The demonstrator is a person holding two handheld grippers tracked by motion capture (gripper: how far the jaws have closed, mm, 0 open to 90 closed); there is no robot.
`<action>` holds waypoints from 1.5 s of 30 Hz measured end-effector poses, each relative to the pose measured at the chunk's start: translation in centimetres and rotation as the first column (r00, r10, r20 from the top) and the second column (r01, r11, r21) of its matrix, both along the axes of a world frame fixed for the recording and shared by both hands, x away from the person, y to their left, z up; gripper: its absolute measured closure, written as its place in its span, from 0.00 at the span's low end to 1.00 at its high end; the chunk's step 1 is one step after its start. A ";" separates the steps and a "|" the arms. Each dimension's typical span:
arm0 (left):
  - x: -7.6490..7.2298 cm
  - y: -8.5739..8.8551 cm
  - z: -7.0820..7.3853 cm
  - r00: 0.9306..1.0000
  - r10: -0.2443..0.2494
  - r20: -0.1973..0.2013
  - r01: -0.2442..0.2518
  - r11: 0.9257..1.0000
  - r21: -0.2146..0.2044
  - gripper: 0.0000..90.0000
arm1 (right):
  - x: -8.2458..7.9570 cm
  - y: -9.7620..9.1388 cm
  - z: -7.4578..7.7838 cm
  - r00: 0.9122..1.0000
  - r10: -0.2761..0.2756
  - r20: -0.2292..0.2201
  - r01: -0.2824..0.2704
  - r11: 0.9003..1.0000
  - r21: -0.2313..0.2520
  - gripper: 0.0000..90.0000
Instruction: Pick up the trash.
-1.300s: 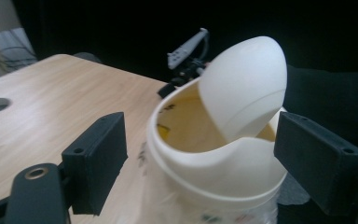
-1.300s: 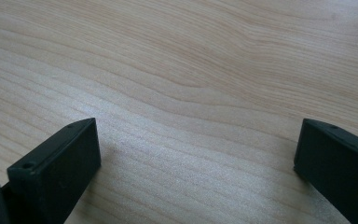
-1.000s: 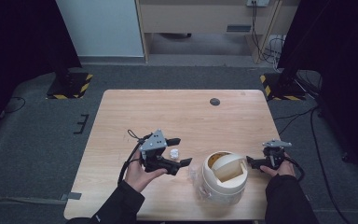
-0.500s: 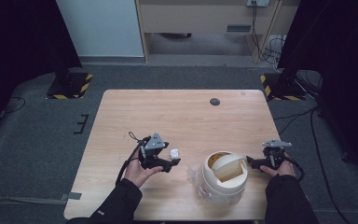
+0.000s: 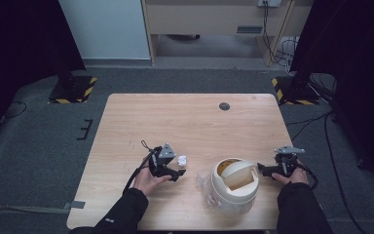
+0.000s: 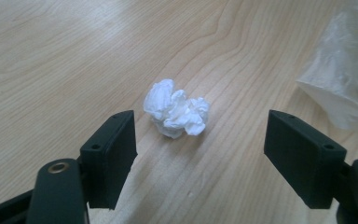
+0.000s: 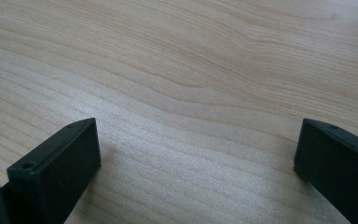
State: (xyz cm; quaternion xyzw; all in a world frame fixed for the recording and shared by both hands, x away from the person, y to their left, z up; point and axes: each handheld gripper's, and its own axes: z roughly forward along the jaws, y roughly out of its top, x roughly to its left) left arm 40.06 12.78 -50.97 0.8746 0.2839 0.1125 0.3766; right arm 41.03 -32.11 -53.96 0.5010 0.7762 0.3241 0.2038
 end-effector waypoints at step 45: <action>0.9 -0.3 0.2 1.000 -0.002 -0.025 0.001 0.998 -0.062 0.73 | 0.0 0.0 0.0 1.000 0.000 -0.001 0.000 1.000 0.001 0.01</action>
